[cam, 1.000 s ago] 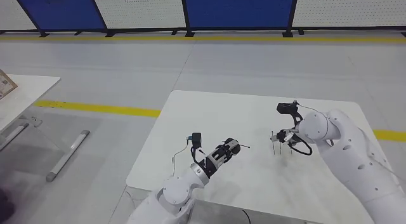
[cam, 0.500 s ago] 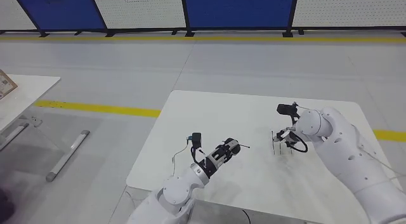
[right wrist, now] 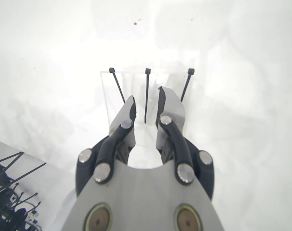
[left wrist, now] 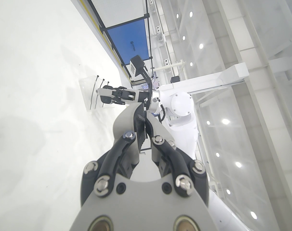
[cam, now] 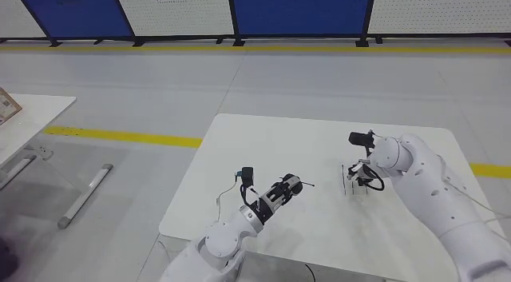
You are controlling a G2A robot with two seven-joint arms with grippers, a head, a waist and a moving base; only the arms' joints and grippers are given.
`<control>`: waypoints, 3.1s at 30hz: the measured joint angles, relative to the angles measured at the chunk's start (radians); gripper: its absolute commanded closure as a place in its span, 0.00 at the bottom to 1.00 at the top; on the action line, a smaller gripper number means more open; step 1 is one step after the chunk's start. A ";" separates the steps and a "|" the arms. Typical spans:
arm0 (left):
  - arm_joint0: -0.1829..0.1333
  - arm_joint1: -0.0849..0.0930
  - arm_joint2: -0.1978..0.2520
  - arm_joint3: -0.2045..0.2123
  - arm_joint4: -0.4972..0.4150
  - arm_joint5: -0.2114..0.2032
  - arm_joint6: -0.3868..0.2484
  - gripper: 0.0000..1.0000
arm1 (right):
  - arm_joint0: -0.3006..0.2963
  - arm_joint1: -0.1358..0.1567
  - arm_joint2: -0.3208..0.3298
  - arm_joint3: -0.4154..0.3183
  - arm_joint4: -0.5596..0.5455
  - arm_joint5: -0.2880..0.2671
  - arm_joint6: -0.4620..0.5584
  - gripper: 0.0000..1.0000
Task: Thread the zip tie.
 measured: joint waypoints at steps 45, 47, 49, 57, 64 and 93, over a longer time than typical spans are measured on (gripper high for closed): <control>0.000 0.000 0.000 0.000 0.000 0.000 0.000 1.00 | -0.038 -0.003 0.084 -0.044 -0.057 -0.030 -0.016 1.00; 0.000 0.000 0.000 0.000 0.000 0.000 0.000 1.00 | -0.087 0.027 0.132 -0.140 -0.081 -0.012 -0.013 1.00; 0.000 0.000 0.000 0.000 0.000 0.000 0.000 1.00 | -0.151 0.061 0.194 -0.254 -0.107 0.006 -0.015 1.00; 0.000 0.000 0.000 0.000 0.000 0.000 0.000 1.00 | -0.462 0.163 0.478 -0.704 -0.143 -0.042 -0.083 1.00; 0.000 0.000 0.000 0.000 0.000 0.000 0.000 1.00 | -0.556 0.181 0.554 -0.791 -0.114 -0.103 -0.091 1.00; 0.000 0.000 0.000 0.000 0.000 0.000 0.000 1.00 | -0.799 0.175 0.539 -1.070 -0.172 -0.062 -0.505 1.00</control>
